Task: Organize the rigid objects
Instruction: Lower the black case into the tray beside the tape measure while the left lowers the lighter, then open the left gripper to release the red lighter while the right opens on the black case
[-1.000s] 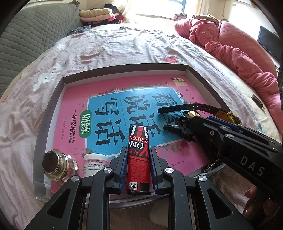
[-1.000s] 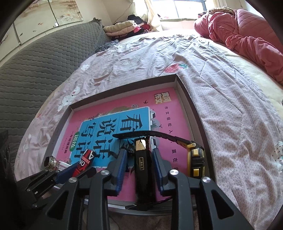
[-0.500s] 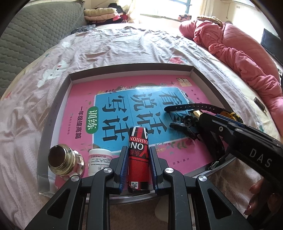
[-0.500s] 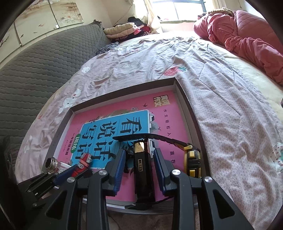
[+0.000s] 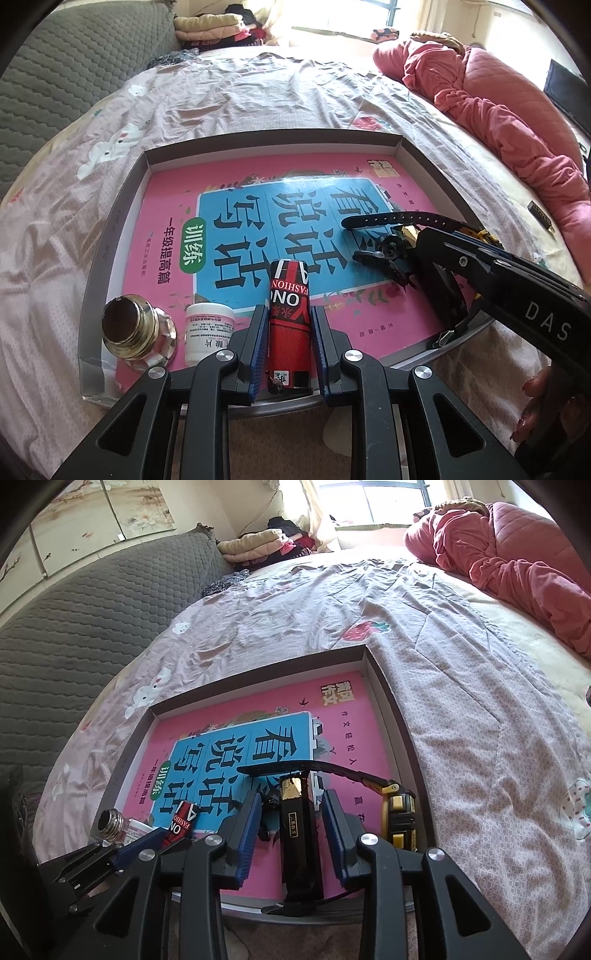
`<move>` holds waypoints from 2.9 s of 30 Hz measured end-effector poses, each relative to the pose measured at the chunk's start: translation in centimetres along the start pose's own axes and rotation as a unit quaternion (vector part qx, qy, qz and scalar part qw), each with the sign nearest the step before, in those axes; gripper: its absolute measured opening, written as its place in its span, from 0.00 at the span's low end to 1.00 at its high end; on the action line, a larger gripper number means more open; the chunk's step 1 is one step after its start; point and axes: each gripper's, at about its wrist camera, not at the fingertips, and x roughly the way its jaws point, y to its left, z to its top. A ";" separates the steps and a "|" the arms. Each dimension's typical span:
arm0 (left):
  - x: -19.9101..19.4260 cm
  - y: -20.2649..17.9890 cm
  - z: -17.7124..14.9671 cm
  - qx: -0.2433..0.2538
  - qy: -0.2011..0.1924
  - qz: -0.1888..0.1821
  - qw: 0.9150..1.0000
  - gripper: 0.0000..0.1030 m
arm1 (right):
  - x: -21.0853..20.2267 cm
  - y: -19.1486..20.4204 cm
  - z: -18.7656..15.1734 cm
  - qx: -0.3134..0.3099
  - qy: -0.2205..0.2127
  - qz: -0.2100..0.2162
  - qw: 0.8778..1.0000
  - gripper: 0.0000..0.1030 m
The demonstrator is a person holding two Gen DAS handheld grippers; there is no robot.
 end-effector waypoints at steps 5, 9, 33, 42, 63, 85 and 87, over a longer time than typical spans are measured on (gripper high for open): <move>-0.2 -0.1 -0.1 0.001 0.001 0.000 1.000 0.23 | -0.1 0.1 0.0 0.000 0.000 0.001 1.000 0.43; -0.5 -0.2 -0.1 0.002 0.000 0.001 1.000 0.23 | -0.2 0.2 0.0 -0.003 -0.001 0.002 1.000 0.44; -2.7 0.0 -0.1 0.010 -0.009 0.016 1.000 0.48 | -1.4 0.3 0.1 -0.022 -0.018 0.005 1.000 0.48; -3.4 0.2 -0.2 0.010 -0.011 0.022 1.000 0.55 | -1.8 0.6 0.1 -0.031 -0.023 0.008 0.999 0.53; -5.3 1.3 -0.2 0.010 -0.028 0.044 0.999 0.68 | -3.0 1.4 0.3 -0.056 -0.047 0.019 0.997 0.64; -7.8 0.9 -1.4 0.026 -0.039 0.043 0.998 0.68 | -6.7 0.8 -0.6 -0.060 -0.109 0.056 0.991 0.64; -8.2 0.6 -1.7 0.029 -0.040 0.038 0.998 0.68 | -7.1 0.5 -0.8 -0.055 -0.114 0.058 0.990 0.64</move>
